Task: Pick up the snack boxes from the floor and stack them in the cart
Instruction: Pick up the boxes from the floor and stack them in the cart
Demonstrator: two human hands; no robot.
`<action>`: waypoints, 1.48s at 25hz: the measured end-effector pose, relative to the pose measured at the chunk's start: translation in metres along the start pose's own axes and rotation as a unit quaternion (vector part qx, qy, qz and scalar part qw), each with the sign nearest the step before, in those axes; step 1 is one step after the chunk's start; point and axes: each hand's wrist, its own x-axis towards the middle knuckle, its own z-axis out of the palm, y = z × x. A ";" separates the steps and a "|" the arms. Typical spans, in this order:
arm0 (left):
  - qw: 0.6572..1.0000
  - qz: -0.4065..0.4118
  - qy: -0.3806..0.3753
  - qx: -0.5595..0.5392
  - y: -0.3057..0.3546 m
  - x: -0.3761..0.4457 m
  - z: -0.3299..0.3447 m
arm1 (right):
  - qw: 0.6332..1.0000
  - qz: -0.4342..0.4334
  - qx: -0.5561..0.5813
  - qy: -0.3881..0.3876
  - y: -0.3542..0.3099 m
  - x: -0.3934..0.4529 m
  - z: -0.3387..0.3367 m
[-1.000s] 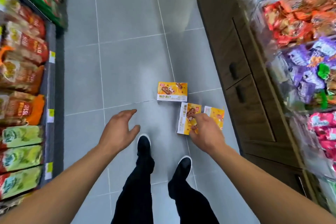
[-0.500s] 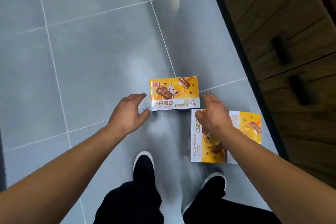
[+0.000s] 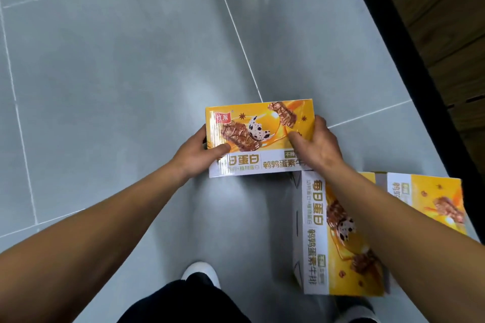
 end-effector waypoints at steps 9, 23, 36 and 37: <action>0.994 0.072 0.017 -0.079 0.089 -0.136 -0.029 | 0.986 -0.042 0.153 0.050 -0.050 -0.119 -0.099; 0.987 0.043 -0.155 -0.004 0.391 -0.465 -0.100 | 0.954 0.054 0.258 0.145 -0.129 -0.479 -0.402; 0.810 0.304 -0.396 0.307 0.454 -0.662 -0.004 | 0.959 0.165 0.136 0.185 -0.054 -0.793 -0.440; 0.781 0.317 -0.428 0.327 0.453 -0.684 0.015 | 0.961 0.181 0.128 0.164 -0.044 -0.820 -0.437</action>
